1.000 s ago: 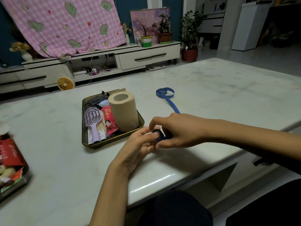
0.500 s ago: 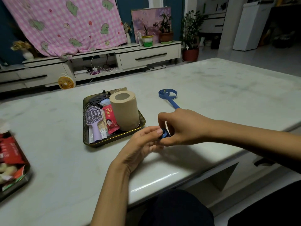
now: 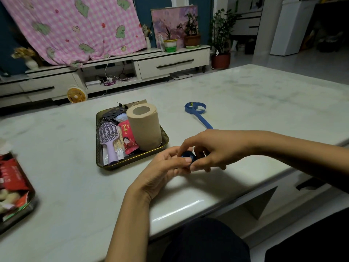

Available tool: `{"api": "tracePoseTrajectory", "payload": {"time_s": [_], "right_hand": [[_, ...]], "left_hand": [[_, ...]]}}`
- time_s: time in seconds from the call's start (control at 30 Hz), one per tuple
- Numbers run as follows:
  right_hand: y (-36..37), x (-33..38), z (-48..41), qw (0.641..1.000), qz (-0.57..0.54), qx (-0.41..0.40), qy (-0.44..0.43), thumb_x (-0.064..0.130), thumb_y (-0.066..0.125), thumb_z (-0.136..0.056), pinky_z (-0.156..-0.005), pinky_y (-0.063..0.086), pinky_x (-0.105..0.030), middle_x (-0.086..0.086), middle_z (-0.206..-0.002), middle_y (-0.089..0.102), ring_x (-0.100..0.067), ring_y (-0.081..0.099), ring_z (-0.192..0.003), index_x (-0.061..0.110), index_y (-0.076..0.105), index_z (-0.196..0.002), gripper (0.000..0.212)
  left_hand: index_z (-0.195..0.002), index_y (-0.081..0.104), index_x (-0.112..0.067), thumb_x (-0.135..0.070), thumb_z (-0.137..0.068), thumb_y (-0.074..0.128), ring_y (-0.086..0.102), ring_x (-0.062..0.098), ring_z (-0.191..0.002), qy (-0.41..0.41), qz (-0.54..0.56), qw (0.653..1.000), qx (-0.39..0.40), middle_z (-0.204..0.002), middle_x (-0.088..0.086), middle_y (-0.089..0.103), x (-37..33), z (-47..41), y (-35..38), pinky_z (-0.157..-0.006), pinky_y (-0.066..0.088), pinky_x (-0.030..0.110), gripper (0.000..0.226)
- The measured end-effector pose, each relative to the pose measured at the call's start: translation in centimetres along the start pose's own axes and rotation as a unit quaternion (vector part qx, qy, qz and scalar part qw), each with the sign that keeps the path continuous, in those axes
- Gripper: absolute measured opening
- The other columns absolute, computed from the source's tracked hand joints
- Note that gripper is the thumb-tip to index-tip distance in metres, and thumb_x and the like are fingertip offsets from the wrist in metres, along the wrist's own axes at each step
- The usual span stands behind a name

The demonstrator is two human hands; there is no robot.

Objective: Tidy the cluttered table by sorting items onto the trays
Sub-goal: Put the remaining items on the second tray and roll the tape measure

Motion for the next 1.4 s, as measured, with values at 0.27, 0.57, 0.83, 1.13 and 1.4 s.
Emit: {"api": "tracePoseTrajectory", "payload": {"time_s": [0.27, 0.57, 0.83, 1.13, 1.4], "right_hand": [[-1.0, 0.5, 0.3, 0.974, 0.193, -0.119, -0.005, 0.042, 0.063, -0.082, -0.048, 0.031, -0.017, 0.015, -0.058, 0.046, 0.008, 0.048, -0.054, 0.023, 0.051, -0.103, 0.031], [-1.8, 1.9, 1.0, 0.913, 0.297, -0.274, -0.053, 0.043, 0.058, -0.084, -0.052, 0.030, -0.028, -0.002, -0.071, 0.065, -0.022, 0.034, -0.056, 0.012, 0.049, -0.102, 0.037], [-1.2, 1.6, 0.7, 0.920, 0.294, -0.253, -0.053, 0.044, 0.057, -0.086, -0.053, 0.028, -0.028, -0.001, -0.076, 0.067, -0.019, 0.032, -0.057, 0.012, 0.048, -0.106, 0.039], [-1.1, 0.0, 0.3, 0.942, 0.276, -0.193, -0.016, 0.042, 0.051, -0.092, -0.057, 0.027, -0.027, 0.007, -0.077, 0.061, -0.011, 0.034, -0.060, 0.029, 0.043, -0.128, 0.039], [-0.2, -0.4, 0.1, 0.992, 0.109, -0.066, -0.024, 0.033, 0.057, -0.091, -0.054, 0.034, -0.008, 0.012, -0.060, 0.059, 0.014, 0.051, -0.057, 0.028, 0.048, -0.124, 0.034]], "left_hand": [[-0.099, 0.065, -0.003, -0.011, -0.068, 0.066, 0.066, 0.014, -0.076, 0.005, 0.026, 0.999, -0.036, -0.088, 0.010, 0.069, 0.2, -0.1, -0.6, -0.067, 0.054, 0.022, 0.032], [-0.094, 0.068, -0.005, -0.023, -0.077, 0.067, 0.066, 0.013, -0.080, 0.014, 0.031, 0.999, -0.022, -0.086, 0.008, 0.070, 0.0, 0.0, -0.2, -0.072, 0.054, 0.021, 0.025], [-0.087, 0.070, -0.005, -0.020, -0.073, 0.064, 0.067, 0.012, -0.074, 0.008, 0.035, 0.998, -0.058, -0.081, 0.008, 0.071, 0.0, 0.0, -0.5, -0.070, 0.055, 0.022, 0.022], [-0.084, 0.068, 0.000, -0.017, -0.066, 0.066, 0.070, 0.022, -0.073, 0.002, 0.067, 0.990, -0.123, -0.078, 0.017, 0.071, 0.2, -0.2, -1.6, -0.066, 0.056, 0.025, 0.024], [-0.077, 0.069, 0.002, -0.010, -0.064, 0.061, 0.067, 0.018, -0.077, -0.008, 0.047, 0.995, -0.092, -0.081, 0.016, 0.068, 0.3, -0.2, -1.2, -0.071, 0.057, 0.027, 0.019]]}}
Point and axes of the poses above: each hand's wrist, its own z-axis away from the middle knuckle, its own y-axis out of the palm, x = y × z, the point moved 7 cm from there along -z, towards the middle knuckle
